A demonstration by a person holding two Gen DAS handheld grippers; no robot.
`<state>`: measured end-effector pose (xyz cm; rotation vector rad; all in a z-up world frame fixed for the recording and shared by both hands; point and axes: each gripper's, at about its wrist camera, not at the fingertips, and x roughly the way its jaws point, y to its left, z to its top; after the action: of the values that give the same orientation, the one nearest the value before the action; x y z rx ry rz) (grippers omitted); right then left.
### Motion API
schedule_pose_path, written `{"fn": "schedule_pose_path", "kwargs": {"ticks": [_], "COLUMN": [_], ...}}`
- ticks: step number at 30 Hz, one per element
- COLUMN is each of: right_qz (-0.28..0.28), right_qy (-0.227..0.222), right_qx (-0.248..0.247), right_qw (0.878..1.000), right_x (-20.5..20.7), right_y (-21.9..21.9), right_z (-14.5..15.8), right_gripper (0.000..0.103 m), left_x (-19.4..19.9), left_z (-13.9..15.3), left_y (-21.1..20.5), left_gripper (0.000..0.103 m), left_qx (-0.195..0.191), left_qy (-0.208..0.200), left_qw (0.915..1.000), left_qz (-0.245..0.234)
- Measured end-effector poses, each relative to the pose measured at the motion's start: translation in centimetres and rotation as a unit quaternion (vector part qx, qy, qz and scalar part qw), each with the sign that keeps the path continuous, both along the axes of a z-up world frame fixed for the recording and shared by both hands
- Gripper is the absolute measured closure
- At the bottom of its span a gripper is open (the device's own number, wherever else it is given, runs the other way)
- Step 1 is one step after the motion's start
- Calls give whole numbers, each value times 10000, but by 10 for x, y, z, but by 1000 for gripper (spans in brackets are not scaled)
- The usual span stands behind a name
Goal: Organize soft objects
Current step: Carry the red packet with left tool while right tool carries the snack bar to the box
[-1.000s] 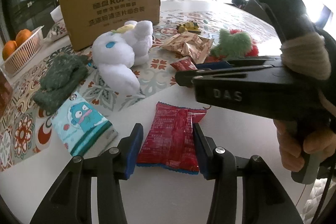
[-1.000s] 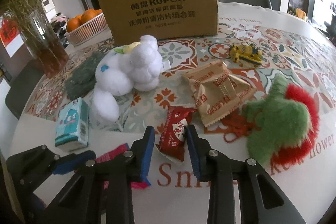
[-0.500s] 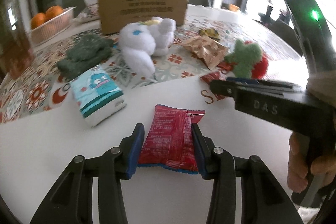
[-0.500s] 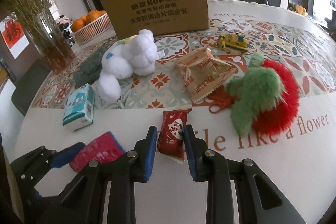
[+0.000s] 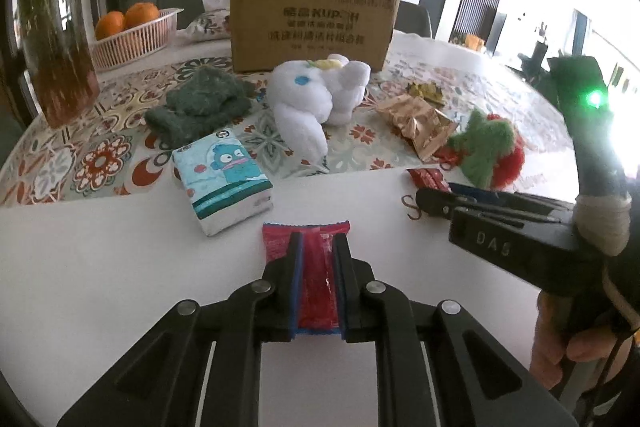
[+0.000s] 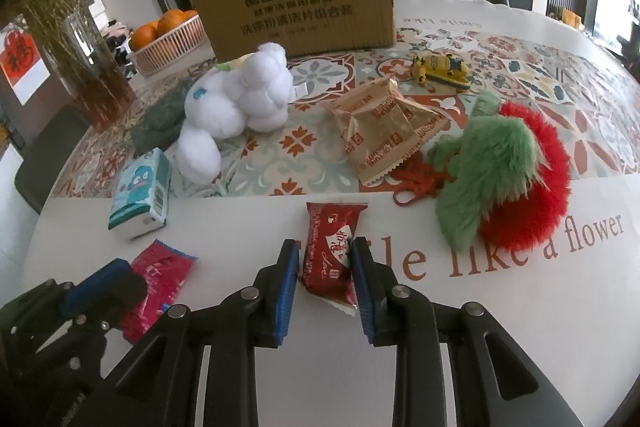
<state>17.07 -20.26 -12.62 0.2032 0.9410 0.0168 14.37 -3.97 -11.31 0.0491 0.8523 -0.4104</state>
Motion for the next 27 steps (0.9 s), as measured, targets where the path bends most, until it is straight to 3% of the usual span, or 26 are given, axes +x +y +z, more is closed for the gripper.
{"fn": "schedule_pose_path", "kwargs": {"ticks": [4,6,7,14,17,20,27], "right_qz": [20,39,41,61,85,54,32], "right_qy": [-13,-1,-15,-147,-204,-232,-277], "right_qx": [-184,-263,-288,-438,-547,-416,11], "right_qw": [9998,9996,9996,9989,9983,9988,9996], "right_x": [0,1,1,-4,-5,-6,-11], "right_y": [5,6,7,10,13,9,1], "right_z": [0,0,0,-1,-2,-2,5], "right_gripper": [74,74,74,74,76,76,77], "left_x": [-1,0,0,8,10,12,6], "left_z": [-1,-3,-5,-20,-21,-19,6], "left_y": [1,1,0,5,4,3,-2], "left_gripper": [79,54,52,53,63,65,65], "left_qx": [7,36,80,25,130,102,129], "left_qy": [17,75,120,334,286,303,-78], "left_qw": [10000,10000,9999,9994,9995,9994,9997], "left_qz": [-54,-54,-58,28,69,118,201]}}
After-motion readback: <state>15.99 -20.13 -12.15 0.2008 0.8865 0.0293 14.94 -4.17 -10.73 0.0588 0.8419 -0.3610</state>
